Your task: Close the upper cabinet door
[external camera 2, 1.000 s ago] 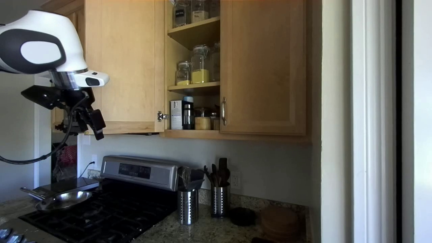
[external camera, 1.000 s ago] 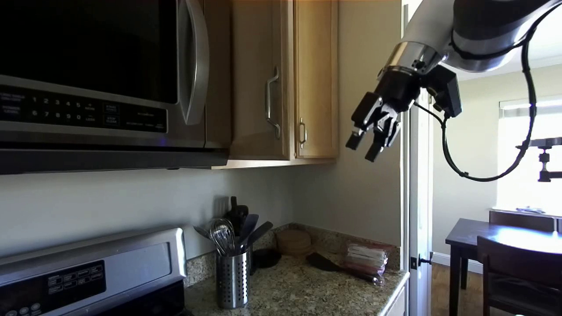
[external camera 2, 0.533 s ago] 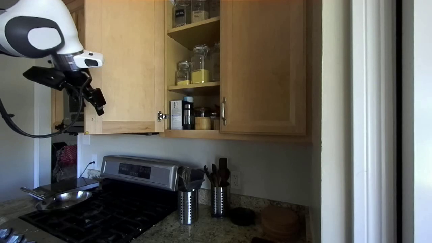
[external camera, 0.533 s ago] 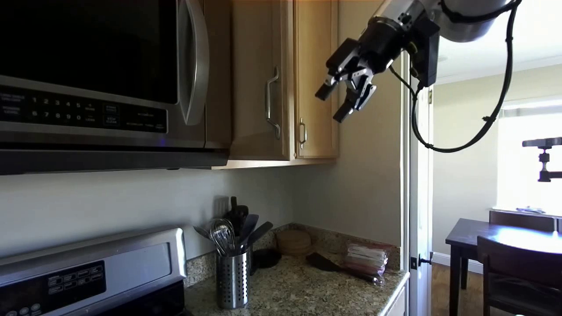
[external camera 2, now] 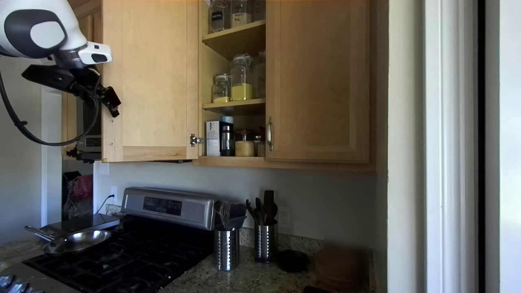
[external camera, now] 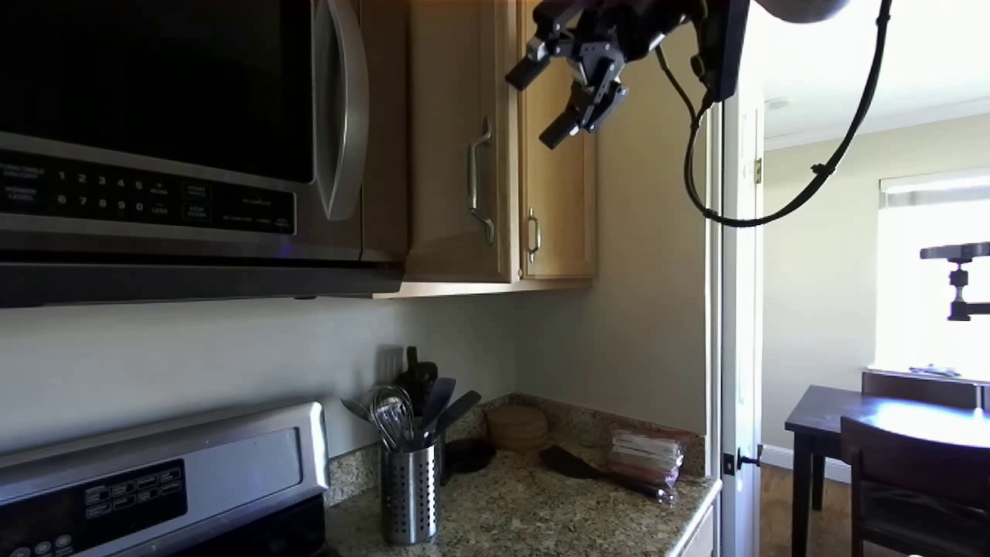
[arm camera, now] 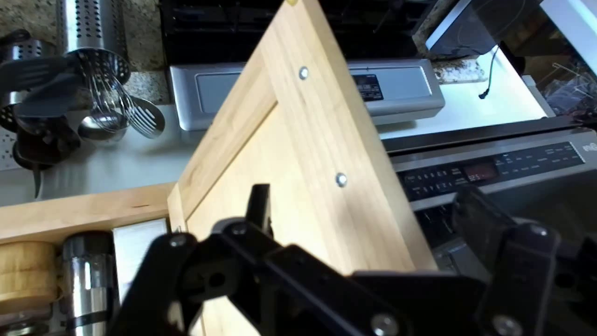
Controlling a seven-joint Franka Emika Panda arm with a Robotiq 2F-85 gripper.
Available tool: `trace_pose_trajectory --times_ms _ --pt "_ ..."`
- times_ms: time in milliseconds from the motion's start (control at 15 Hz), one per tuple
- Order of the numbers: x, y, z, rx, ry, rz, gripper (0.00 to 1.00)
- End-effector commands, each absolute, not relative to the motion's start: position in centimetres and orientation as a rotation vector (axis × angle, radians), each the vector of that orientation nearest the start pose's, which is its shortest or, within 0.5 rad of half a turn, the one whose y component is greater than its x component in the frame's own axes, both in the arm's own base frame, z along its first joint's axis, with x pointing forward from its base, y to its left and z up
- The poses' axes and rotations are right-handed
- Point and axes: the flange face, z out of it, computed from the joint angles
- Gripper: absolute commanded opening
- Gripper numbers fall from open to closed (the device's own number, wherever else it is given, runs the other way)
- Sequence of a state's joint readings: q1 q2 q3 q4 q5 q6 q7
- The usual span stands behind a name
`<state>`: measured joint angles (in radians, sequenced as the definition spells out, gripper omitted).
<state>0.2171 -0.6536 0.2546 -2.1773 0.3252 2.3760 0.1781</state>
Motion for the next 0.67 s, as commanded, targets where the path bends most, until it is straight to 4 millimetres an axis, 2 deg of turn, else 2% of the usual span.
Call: trace_pose_trajectory --times_ms 0,267,600 --pt "33.5 23.9 74.3 -2.499 -0.237 -1.065 1.00" --pt "33.2 24.6 75.7 -2.487 -0.237 -1.117 1.00" --pt "33.3 24.4 76.3 -2.520 -0.130 -1.203 1.00"
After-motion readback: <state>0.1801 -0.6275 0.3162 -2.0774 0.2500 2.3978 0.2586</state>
